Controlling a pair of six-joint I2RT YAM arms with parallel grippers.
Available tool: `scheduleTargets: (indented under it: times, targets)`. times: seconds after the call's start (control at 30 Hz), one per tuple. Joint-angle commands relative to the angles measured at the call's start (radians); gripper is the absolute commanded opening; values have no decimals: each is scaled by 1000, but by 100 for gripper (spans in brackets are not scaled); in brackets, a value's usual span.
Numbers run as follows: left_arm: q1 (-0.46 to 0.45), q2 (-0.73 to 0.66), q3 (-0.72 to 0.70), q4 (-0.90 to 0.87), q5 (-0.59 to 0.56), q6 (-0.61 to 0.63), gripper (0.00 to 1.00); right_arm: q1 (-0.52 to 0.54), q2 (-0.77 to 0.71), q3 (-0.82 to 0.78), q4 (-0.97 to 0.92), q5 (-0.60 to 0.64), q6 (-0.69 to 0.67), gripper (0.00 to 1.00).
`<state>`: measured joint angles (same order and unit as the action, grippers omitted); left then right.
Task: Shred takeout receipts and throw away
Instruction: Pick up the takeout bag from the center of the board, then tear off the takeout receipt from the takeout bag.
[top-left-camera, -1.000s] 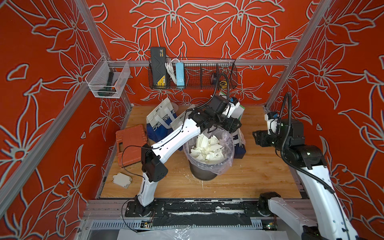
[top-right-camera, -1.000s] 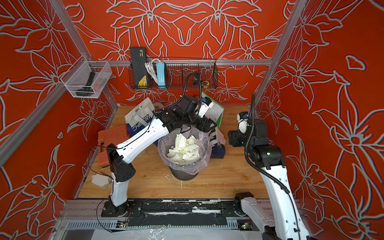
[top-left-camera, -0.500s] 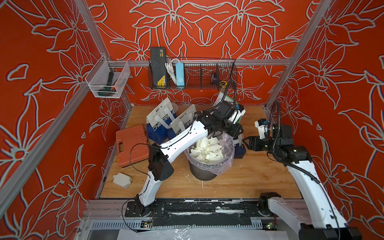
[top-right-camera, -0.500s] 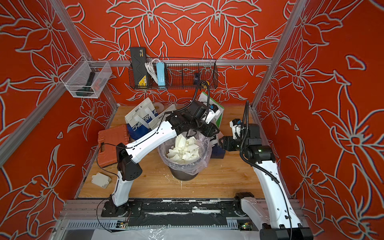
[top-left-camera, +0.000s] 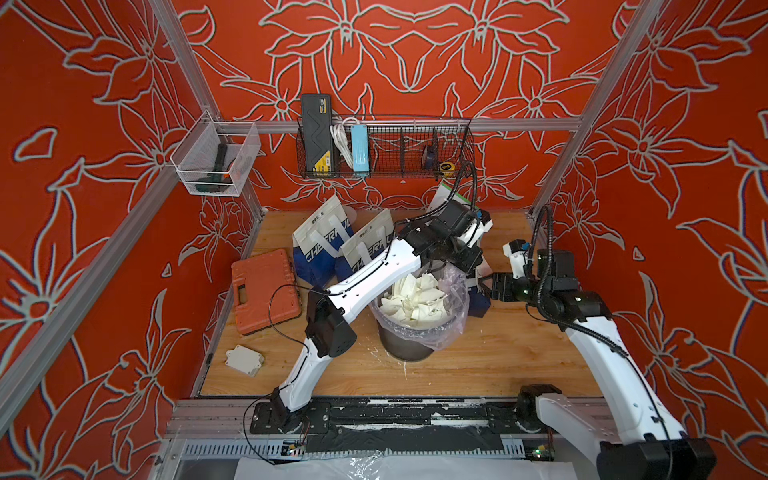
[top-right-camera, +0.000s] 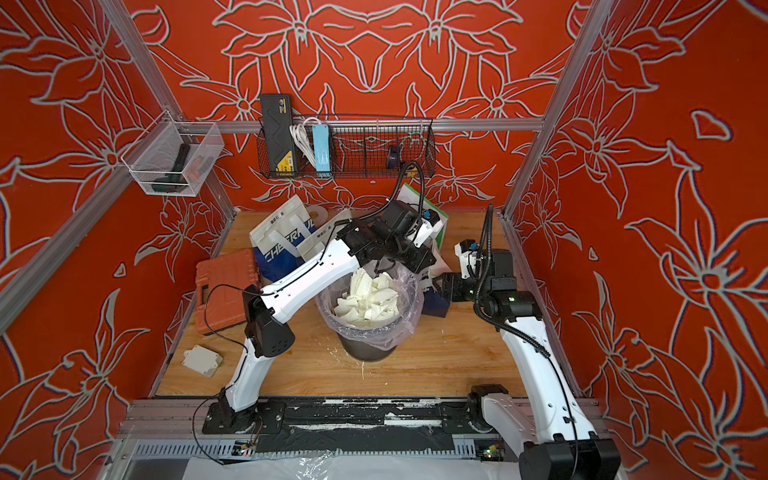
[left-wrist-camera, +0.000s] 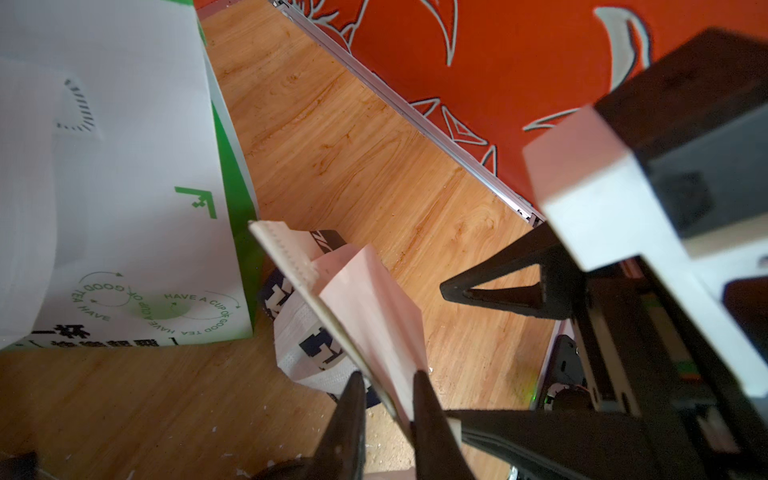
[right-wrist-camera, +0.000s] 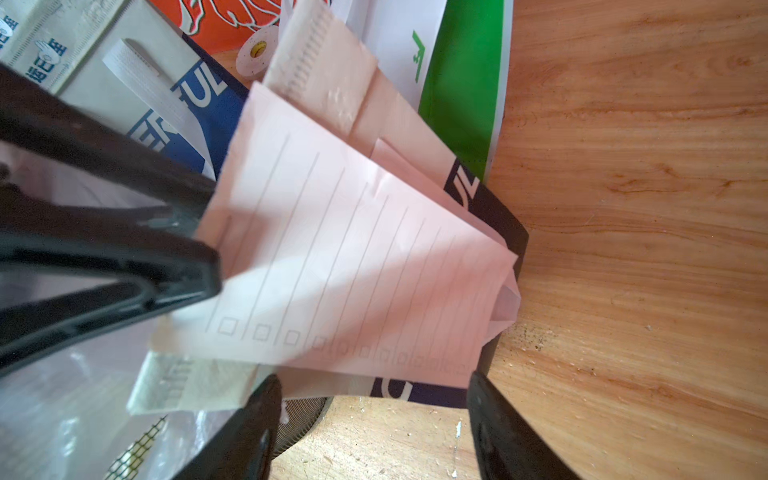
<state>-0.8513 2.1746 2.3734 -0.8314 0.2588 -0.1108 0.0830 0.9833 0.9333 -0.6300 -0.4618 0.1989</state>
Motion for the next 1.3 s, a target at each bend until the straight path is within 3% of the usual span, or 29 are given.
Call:
scheduleTargets:
  times: [0.0, 0.1, 0.43, 0.8, 1.1, 1.27]
  targets:
    - [-4, 27, 10, -60, -4, 6, 15, -6, 0, -17, 30, 6, 5, 70]
    - [-1, 32, 13, -60, -4, 8, 8, -9, -1, -25, 38, 9, -9, 71]
    - [7, 32, 20, -55, 8, 10, 10, -12, 0, -79, 109, 37, -42, 73]
    - [10, 41, 21, -52, 41, 37, 8, -127, 25, -58, 245, -181, 0, 82]
    - [22, 40, 18, -49, 48, 43, 7, -160, 87, -59, 287, -447, 15, 78]
    - [27, 44, 18, -42, 54, 45, 7, -161, 78, -67, 313, -511, 46, 75]
